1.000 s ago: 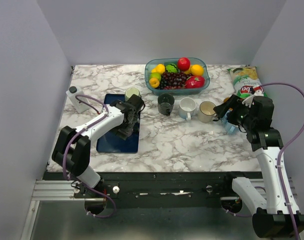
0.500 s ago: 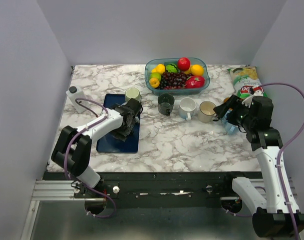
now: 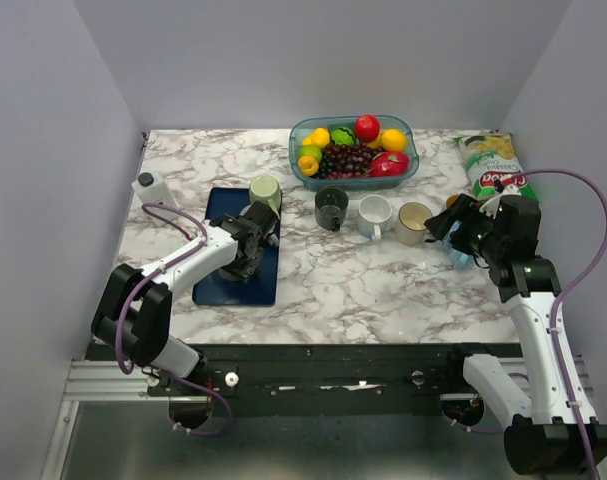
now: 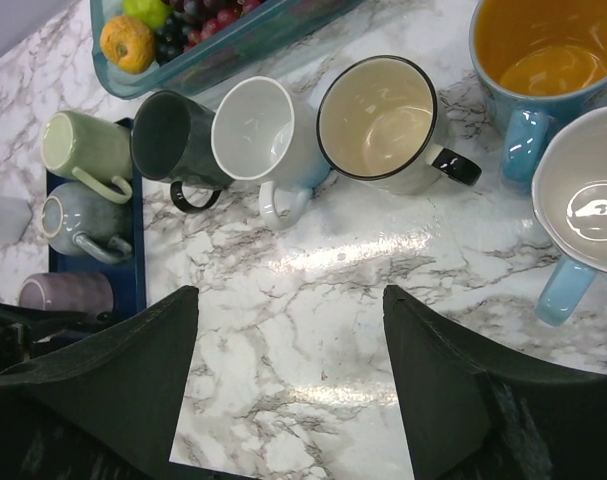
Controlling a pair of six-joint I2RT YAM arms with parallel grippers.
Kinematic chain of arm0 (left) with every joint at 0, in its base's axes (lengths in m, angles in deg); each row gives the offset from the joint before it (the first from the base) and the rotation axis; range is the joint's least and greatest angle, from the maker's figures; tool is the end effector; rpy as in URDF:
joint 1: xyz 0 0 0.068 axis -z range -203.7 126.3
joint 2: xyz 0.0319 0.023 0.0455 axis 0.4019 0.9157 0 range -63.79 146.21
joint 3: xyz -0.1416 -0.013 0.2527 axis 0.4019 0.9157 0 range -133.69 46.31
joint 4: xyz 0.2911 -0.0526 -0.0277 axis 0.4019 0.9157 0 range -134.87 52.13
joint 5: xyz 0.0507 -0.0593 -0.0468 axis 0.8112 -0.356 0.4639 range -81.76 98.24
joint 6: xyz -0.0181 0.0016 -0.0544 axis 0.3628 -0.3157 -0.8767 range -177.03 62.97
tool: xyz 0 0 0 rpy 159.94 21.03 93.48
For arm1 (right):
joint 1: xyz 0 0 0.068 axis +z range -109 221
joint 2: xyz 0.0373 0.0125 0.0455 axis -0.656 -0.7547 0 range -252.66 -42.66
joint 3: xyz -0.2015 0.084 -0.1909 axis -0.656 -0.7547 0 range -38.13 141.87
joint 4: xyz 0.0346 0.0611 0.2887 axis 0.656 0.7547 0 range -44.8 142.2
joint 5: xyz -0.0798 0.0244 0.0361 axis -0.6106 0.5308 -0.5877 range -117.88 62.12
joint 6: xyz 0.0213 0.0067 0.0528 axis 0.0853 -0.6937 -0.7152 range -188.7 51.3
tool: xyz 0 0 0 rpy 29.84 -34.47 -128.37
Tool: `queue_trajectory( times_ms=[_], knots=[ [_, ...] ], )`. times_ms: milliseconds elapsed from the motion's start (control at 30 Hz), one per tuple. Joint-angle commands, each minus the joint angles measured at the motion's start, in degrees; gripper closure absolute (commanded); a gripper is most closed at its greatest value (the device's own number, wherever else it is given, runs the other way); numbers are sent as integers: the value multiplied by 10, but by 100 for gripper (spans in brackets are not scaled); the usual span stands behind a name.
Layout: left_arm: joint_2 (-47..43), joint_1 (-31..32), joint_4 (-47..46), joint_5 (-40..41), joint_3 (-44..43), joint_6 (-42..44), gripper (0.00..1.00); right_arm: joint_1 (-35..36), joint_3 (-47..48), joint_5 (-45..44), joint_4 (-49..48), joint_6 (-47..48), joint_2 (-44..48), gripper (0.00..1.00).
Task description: Turn the mug right side up
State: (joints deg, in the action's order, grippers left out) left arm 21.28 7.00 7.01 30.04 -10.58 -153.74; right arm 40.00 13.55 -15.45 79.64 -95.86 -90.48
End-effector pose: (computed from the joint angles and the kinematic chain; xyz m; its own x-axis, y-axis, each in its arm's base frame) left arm 0.2593 -0.1364 0.2034 -0.3172 -0.8841 -0.3431 -0.8901 0.4024 -0.2139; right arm 0.2068 0.0052 0.3434 -0.5293 0.4550 -0.7161 0.0825 0.8676 0.4903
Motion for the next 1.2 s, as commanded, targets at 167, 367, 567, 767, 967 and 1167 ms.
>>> queue_trajectory(
  times_ms=[167,367,567,767,967,1167],
  knots=[
    [-10,-5,6,28,9,7,62,-4,-6,-5,7,-2,11,20],
    [-16,-8,4,22,1,28,98,-4,-5,-6,12,-2,14,20],
    [-40,-10,-5,8,-4,58,100,-4,2,1,14,-1,17,19],
    [-83,-10,-20,-8,-4,90,100,-4,8,20,18,-4,14,20],
    [-177,-5,-49,-72,8,63,100,-4,10,70,5,-17,11,18],
    [-213,13,-77,-99,-57,79,100,-4,2,130,-37,-39,-2,17]
  ],
)
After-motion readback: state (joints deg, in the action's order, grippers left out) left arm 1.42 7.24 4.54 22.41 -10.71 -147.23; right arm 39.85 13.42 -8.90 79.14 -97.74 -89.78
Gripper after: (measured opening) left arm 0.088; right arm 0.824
